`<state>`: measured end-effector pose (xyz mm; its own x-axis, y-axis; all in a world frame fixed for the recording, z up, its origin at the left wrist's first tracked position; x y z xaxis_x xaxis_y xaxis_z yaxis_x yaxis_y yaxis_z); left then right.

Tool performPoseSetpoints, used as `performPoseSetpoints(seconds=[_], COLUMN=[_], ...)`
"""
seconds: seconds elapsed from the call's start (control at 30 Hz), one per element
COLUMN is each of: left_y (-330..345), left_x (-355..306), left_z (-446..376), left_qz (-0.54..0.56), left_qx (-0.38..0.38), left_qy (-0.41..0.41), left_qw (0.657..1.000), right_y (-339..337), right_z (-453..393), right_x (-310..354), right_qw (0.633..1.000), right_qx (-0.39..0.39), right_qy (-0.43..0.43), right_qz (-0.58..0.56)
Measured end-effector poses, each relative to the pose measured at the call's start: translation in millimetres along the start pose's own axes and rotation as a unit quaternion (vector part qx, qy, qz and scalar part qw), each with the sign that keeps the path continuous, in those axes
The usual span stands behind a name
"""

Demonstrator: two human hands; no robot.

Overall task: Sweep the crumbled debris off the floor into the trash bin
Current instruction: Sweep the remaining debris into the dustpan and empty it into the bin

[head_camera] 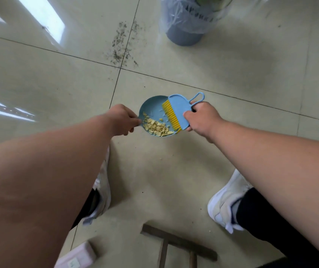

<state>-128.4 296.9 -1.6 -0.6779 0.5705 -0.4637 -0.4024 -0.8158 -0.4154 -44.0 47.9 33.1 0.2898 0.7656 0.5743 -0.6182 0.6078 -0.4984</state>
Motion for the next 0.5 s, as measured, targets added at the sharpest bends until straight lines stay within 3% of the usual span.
performPoseSetpoints(seconds=[0.5], left_y=[-104], left_x=[-190], left_z=[126], left_qz=[-0.008], left_qx=[-0.111], left_qy=[0.119], left_qw=[0.987], right_y=[-191], right_z=[95], right_x=[111], right_qw=[0.980], right_qx=[-0.165], right_qy=[-0.091], right_qz=[-0.060])
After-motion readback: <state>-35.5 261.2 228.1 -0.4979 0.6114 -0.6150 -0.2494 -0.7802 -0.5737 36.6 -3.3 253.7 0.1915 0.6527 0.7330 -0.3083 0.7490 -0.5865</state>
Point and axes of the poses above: each hand's wrist, its own z-axis away from the middle knuckle, its own y-axis out of the palm, x = y × z, the point moved 8 cm from there along -z, towards the middle knuckle, and after that the axes turned 5 degrees about x, right-handed, at the moved point
